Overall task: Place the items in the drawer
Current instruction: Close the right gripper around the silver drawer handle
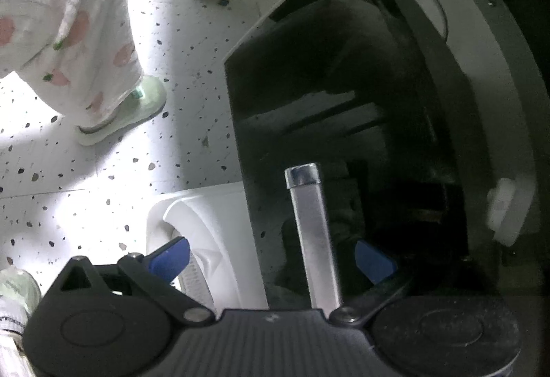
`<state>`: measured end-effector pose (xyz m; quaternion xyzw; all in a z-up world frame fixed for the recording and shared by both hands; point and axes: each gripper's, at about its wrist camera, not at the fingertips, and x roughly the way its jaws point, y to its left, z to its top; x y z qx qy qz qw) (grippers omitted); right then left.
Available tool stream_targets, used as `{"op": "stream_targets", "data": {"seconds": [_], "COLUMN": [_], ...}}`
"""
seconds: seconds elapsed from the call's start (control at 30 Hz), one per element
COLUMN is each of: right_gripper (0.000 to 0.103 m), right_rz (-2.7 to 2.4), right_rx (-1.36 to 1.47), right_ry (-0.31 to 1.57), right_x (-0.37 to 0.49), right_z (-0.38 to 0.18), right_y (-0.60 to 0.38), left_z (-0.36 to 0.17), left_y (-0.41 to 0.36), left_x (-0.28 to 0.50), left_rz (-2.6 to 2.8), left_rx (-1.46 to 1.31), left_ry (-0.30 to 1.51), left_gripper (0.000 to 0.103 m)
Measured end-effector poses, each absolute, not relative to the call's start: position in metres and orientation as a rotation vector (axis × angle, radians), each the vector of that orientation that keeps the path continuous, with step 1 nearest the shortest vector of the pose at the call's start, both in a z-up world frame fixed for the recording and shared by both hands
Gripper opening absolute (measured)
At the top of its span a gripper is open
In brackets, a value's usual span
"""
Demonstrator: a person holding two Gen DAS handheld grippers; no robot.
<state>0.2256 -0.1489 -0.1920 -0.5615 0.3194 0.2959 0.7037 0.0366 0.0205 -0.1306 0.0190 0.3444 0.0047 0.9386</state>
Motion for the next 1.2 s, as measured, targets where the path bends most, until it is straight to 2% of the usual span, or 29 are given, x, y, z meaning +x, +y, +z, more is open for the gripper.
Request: {"op": "stream_targets", "data": {"seconds": [1.2], "right_gripper": [0.103], "right_rz": [0.676], "right_rx": [-1.286], "right_ry": [0.799], "right_x": [0.229], "right_z": [-0.206], "right_y": [-0.14], "left_z": [-0.131], "left_y": [0.023], "left_x": [0.038], "left_rz": [0.025], "left_rx": [0.038], "left_ry": [0.71], "left_gripper": [0.102]}}
